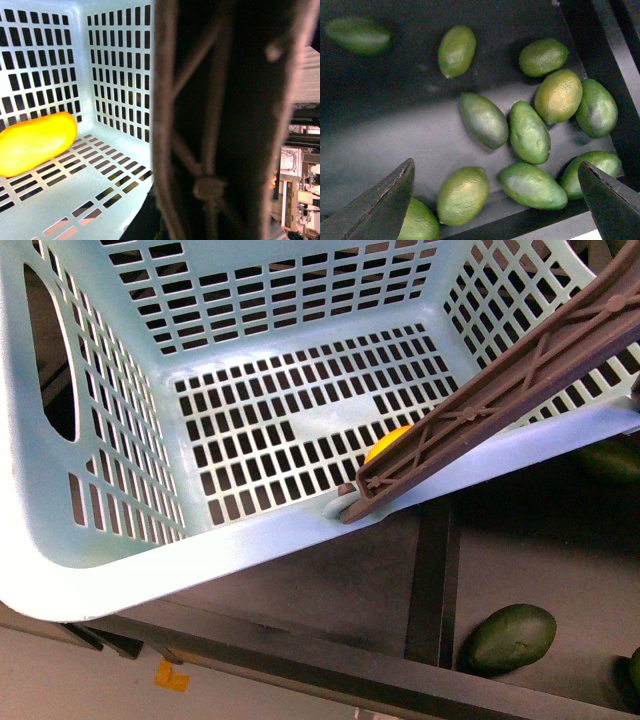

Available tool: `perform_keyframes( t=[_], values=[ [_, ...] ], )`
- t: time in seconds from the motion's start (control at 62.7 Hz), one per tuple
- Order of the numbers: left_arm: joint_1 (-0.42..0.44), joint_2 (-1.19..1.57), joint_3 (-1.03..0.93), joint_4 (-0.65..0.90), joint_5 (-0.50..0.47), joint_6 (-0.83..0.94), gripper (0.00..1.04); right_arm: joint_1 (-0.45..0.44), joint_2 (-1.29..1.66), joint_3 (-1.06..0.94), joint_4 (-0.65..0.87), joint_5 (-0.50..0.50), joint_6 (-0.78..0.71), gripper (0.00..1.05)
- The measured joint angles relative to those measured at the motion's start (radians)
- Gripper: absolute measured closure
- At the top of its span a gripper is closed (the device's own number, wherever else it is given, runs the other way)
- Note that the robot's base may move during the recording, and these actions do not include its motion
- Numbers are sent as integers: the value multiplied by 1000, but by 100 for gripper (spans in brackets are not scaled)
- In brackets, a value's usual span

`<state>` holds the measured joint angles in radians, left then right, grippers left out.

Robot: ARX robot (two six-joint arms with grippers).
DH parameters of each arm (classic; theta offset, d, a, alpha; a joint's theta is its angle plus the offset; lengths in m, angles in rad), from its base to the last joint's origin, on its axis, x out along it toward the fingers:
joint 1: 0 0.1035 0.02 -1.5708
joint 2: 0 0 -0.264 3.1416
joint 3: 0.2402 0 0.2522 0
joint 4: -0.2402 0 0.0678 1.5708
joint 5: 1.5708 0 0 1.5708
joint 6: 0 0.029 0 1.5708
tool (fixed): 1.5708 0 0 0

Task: Pick mango and avocado into basket

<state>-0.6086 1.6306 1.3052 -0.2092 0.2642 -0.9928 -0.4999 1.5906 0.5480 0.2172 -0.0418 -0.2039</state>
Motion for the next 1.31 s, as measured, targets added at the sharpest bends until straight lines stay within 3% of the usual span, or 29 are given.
perform_keyframes(
  t=[0.128, 0.143, 0.622, 1.307],
  values=[
    [0, 0, 0, 0, 2, 0, 101, -26, 154, 63, 29, -31, -156, 9],
    [0, 0, 0, 0, -5, 1, 101, -31, 471, 200, 70, -56, -318, 9],
    [0, 0, 0, 0, -2, 0, 101, -26, 721, 357, 99, -43, -256, 9],
    [0, 0, 0, 0, -2, 0, 101, 14, 848, 494, 87, -41, -146, 9]
  ],
)
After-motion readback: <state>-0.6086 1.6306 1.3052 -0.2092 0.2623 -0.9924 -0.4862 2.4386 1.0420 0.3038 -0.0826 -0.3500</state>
